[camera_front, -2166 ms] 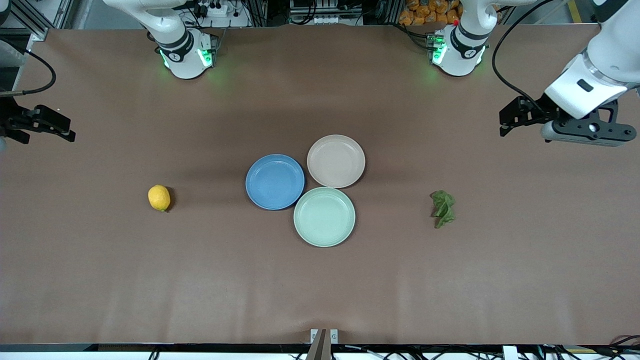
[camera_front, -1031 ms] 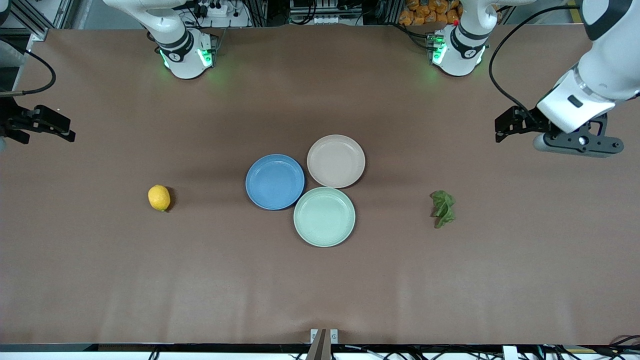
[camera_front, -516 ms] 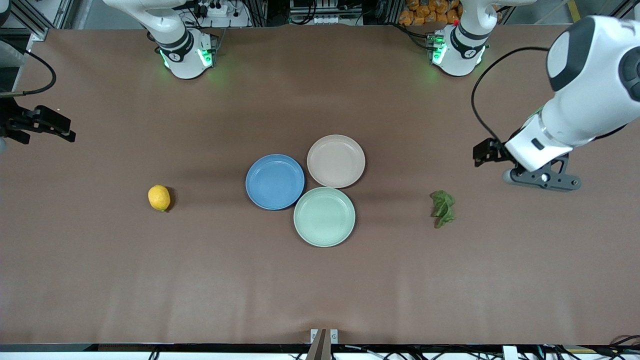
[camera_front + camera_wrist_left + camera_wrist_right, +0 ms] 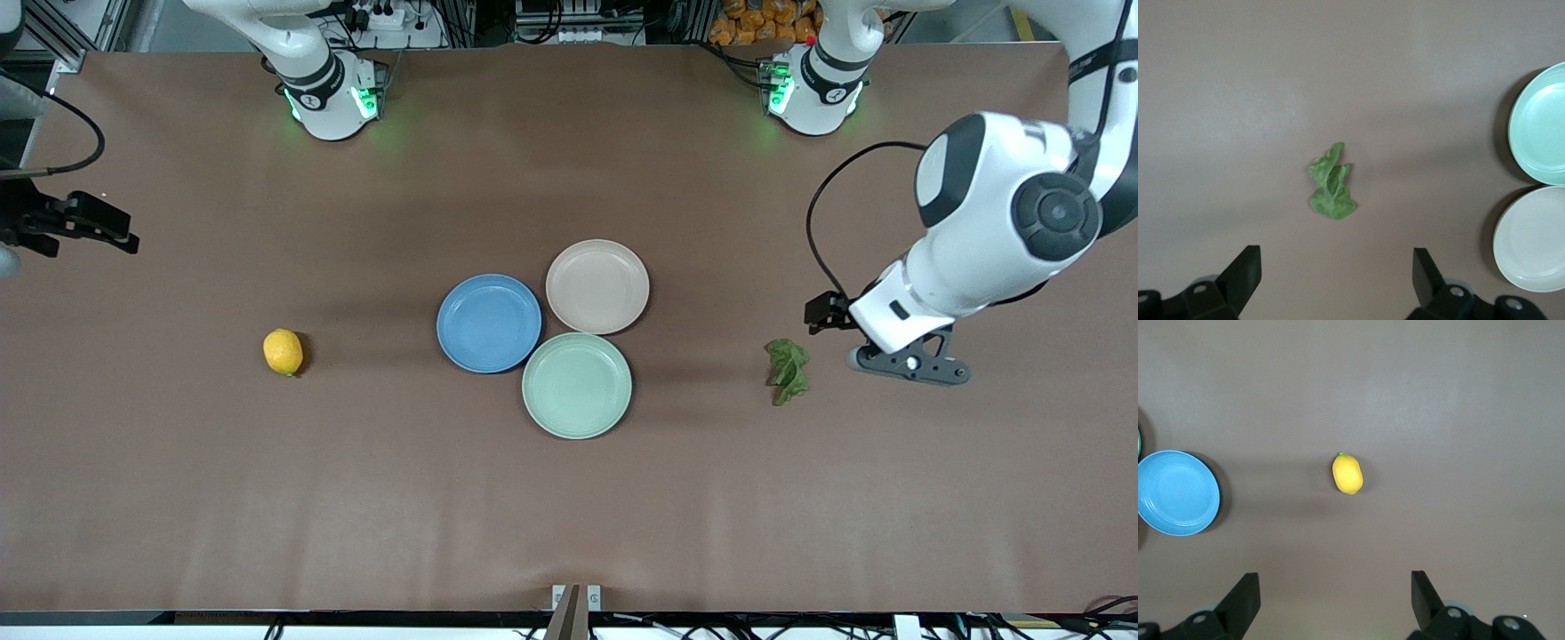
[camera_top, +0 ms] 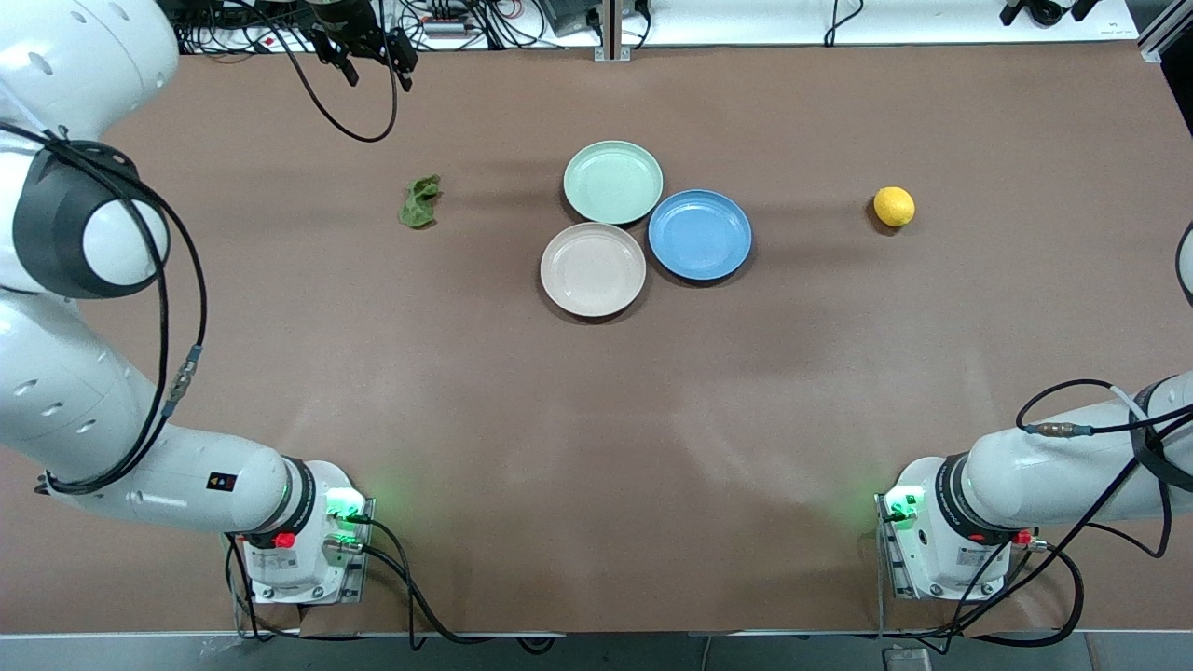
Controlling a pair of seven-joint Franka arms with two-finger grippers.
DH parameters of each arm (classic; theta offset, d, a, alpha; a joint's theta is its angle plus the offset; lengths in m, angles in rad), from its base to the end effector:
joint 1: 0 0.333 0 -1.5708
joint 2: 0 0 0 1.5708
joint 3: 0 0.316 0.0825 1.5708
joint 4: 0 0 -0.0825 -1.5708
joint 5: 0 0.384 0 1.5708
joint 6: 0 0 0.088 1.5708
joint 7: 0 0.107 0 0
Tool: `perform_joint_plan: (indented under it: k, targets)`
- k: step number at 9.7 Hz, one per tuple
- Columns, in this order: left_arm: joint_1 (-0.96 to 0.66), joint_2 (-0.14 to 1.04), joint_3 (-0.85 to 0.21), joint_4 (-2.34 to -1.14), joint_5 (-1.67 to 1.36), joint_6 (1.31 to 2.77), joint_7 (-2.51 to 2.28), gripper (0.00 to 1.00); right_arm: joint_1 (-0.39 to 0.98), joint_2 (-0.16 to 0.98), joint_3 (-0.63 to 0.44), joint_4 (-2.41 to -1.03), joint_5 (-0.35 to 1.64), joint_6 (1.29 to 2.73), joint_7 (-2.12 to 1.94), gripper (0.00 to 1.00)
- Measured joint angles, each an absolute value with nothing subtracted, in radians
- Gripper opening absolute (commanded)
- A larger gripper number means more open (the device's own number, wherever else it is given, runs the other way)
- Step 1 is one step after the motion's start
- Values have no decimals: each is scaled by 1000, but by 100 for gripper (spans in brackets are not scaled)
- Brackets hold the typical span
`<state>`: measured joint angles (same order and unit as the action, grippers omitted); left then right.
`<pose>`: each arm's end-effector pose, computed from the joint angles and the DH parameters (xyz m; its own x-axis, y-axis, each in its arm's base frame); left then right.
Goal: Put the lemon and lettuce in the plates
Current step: 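Lower the left gripper to the lettuce while the right gripper reaches the lemon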
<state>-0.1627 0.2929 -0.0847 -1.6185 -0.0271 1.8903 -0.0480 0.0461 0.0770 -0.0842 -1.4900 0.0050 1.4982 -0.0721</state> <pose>0.6265 -0.1549 0.4531 0.9822 -0.1867 -0.0228 -0.1854 -0.9814 0.0489 0.5703 -0.0192 0.6130 0.9971 0.0342 -0.0684 0.0341 -0.9994 -0.0035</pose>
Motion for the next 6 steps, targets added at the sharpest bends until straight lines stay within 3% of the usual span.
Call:
perform_joint_plan:
  k: [6]
  targets:
    - [-210,393,-84,-1613,39,1984,-41,100,47,169,-80,-1546,5,1560,-72,100]
